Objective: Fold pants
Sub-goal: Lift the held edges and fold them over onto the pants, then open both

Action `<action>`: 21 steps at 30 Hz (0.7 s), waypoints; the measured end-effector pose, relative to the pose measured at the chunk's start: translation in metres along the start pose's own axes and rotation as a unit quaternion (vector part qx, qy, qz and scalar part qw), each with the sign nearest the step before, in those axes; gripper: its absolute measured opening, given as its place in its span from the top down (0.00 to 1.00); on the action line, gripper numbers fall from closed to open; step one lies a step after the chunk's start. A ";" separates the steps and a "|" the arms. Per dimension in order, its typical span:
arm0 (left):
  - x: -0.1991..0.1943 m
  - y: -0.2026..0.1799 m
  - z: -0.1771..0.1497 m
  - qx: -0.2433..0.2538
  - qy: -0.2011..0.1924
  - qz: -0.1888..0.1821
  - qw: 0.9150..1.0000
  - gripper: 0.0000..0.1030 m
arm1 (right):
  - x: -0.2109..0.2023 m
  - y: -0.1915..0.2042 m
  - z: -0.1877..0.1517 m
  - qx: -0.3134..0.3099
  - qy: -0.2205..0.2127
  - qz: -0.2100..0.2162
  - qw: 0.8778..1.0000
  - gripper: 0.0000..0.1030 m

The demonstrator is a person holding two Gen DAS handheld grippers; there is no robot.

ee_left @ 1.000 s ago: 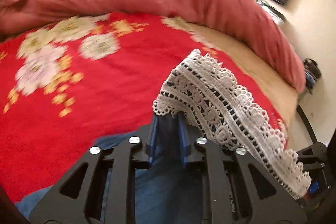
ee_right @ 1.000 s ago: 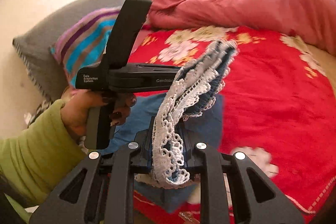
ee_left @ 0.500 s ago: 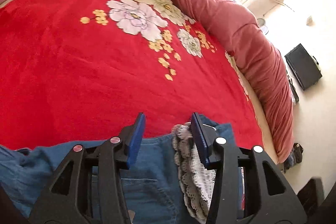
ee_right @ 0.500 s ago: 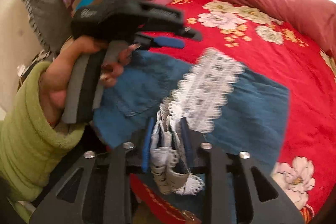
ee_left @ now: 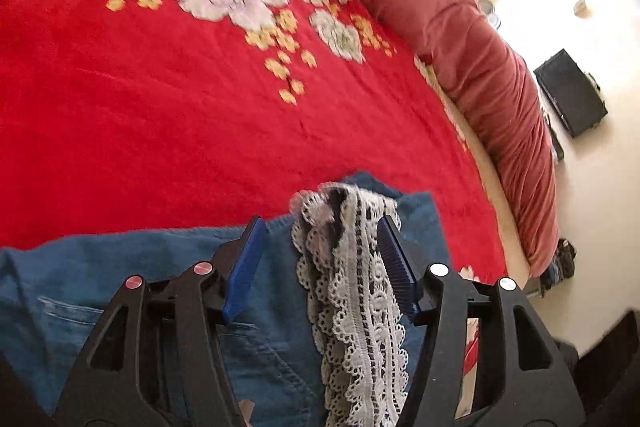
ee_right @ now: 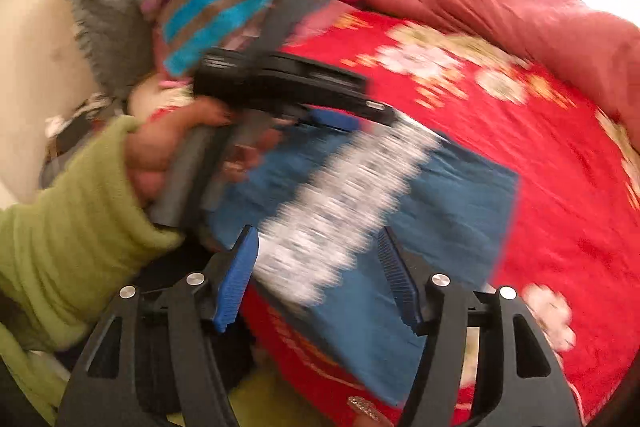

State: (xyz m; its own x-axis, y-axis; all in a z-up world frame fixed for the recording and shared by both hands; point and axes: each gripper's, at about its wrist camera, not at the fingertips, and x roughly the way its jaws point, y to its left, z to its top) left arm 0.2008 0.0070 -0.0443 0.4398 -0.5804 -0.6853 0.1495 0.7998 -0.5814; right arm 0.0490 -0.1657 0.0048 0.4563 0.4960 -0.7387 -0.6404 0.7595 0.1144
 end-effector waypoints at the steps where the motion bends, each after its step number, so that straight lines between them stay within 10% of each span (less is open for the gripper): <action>1: 0.005 -0.002 -0.001 0.004 0.006 0.005 1.000 0.47 | 0.001 -0.008 -0.004 0.009 0.007 -0.011 1.000 0.41; 5: 0.015 -0.014 -0.003 0.038 0.003 0.054 0.998 0.48 | 0.008 -0.034 -0.021 0.038 0.029 -0.029 0.998 0.41; 7: 0.017 -0.024 -0.005 0.067 0.004 0.068 0.995 0.87 | 0.014 -0.039 -0.028 0.042 0.040 -0.034 0.998 0.41; 21: 0.006 -0.031 -0.010 0.126 -0.017 0.148 0.981 0.71 | 0.041 -0.024 -0.038 0.018 0.061 -0.045 0.997 0.37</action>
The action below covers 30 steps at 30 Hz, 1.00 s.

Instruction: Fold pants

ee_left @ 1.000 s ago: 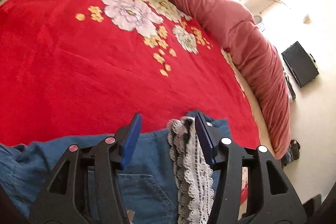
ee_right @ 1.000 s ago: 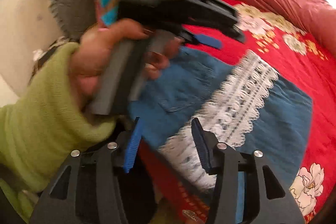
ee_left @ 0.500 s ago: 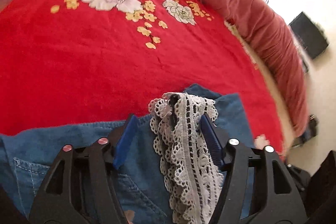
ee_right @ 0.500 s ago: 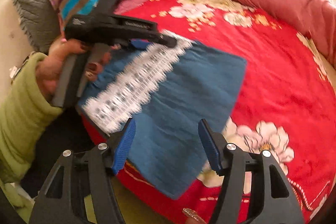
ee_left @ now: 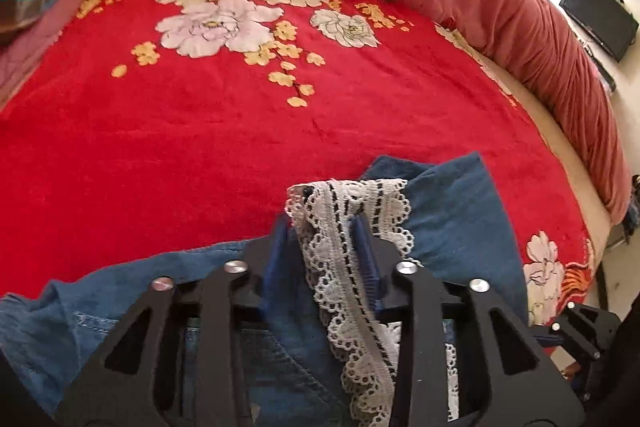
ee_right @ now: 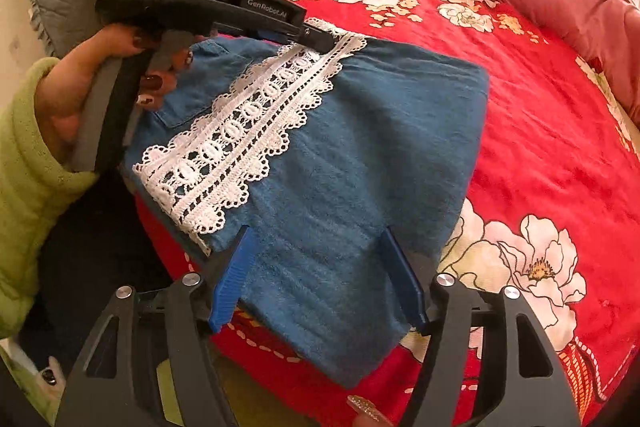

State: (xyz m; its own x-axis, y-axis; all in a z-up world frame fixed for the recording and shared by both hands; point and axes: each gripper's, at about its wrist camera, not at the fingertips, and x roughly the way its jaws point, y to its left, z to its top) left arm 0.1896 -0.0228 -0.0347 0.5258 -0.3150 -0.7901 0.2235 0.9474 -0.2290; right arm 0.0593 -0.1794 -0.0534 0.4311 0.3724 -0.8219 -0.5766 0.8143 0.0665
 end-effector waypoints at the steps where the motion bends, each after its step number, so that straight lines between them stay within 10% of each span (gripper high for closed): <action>1: -0.001 -0.001 -0.001 0.004 -0.001 0.004 1.000 0.71 | -0.001 0.000 -0.001 0.001 0.000 0.000 1.000 0.37; 22: -0.059 -0.021 -0.030 0.037 -0.031 0.047 0.998 0.38 | -0.042 -0.004 -0.004 0.038 -0.037 0.008 0.999 0.27; 30: -0.092 -0.016 -0.071 -0.026 -0.031 -0.028 0.999 0.38 | -0.054 -0.008 -0.010 0.048 -0.052 0.015 0.997 0.27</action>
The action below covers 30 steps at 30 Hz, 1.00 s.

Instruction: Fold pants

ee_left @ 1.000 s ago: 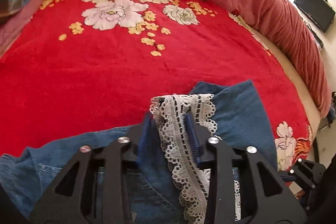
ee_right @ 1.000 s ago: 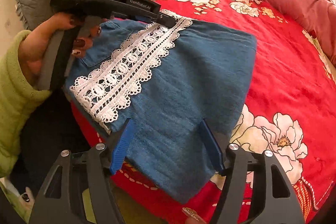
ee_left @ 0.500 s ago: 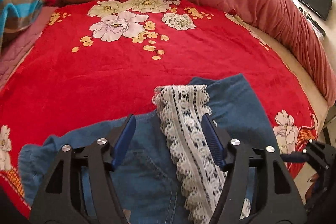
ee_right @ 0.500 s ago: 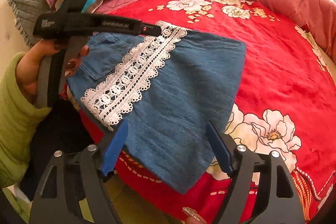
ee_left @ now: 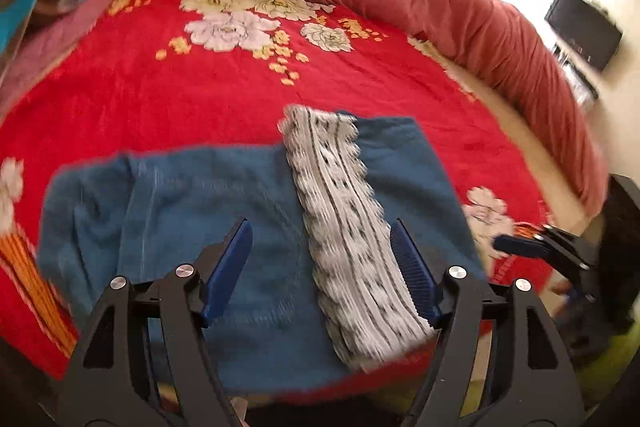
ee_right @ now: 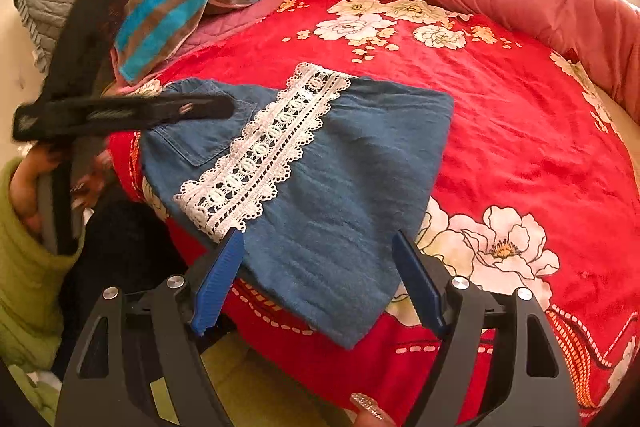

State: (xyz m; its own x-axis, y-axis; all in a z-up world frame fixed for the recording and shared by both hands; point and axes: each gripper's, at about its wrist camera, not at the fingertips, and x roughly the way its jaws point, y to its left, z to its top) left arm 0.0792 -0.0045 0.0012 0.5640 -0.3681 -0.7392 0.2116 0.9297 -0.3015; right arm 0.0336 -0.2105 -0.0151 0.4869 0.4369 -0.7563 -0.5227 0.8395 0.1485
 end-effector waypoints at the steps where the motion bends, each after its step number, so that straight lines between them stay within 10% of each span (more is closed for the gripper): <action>1: -0.005 -0.002 -0.008 -0.006 -0.001 -0.006 1.000 0.38 | -0.001 -0.001 -0.001 0.001 -0.001 0.001 1.000 0.27; 15: 0.032 -0.025 -0.063 -0.055 0.087 -0.034 0.994 0.49 | -0.006 -0.007 -0.007 0.007 -0.012 0.007 1.000 0.27; 19: 0.031 -0.033 -0.065 -0.036 0.081 -0.023 0.996 0.77 | -0.001 -0.007 -0.008 0.005 -0.005 0.006 1.000 0.27; 30: 0.022 -0.033 -0.070 -0.007 0.076 0.001 0.997 0.76 | 0.035 0.001 -0.007 -0.016 0.046 -0.013 0.999 0.31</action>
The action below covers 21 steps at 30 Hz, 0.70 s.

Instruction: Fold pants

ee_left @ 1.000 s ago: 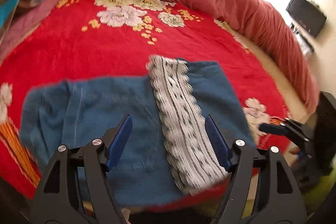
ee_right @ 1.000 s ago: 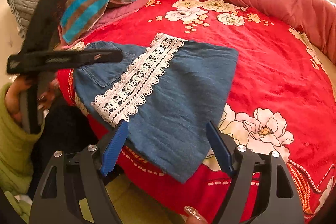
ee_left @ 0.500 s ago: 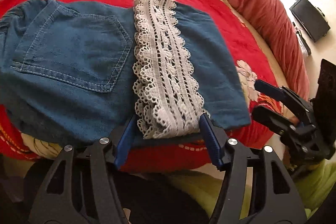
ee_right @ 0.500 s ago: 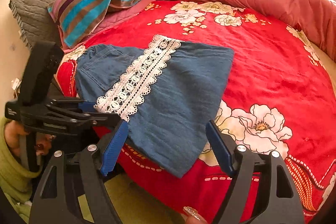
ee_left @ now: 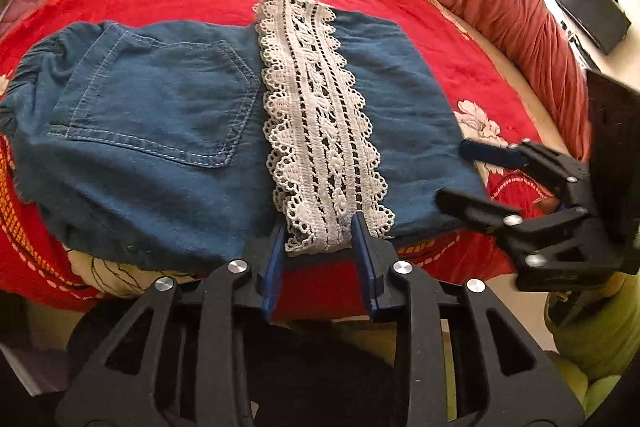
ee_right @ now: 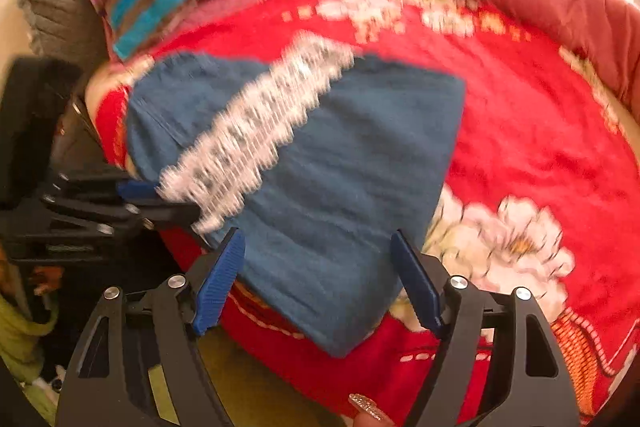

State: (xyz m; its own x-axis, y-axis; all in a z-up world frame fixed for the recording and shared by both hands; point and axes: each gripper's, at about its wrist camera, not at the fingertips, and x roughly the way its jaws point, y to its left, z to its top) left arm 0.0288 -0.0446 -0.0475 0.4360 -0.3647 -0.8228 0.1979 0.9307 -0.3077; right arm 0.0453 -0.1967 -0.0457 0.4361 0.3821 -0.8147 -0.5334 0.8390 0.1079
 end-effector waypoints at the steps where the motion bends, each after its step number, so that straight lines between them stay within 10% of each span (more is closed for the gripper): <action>1: 0.001 0.000 0.000 0.001 0.000 0.000 1.000 0.74 | 0.005 -0.001 -0.003 -0.001 0.008 -0.003 1.000 0.31; 21: -0.011 -0.002 -0.002 0.014 -0.013 -0.008 1.000 0.57 | -0.018 -0.021 -0.006 0.048 -0.012 0.020 0.999 0.22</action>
State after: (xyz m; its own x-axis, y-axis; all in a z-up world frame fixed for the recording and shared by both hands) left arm 0.0217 -0.0425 -0.0393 0.4556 -0.3810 -0.8045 0.2295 0.9235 -0.3074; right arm 0.0441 -0.2232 -0.0362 0.4341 0.4234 -0.7952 -0.4789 0.8561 0.1944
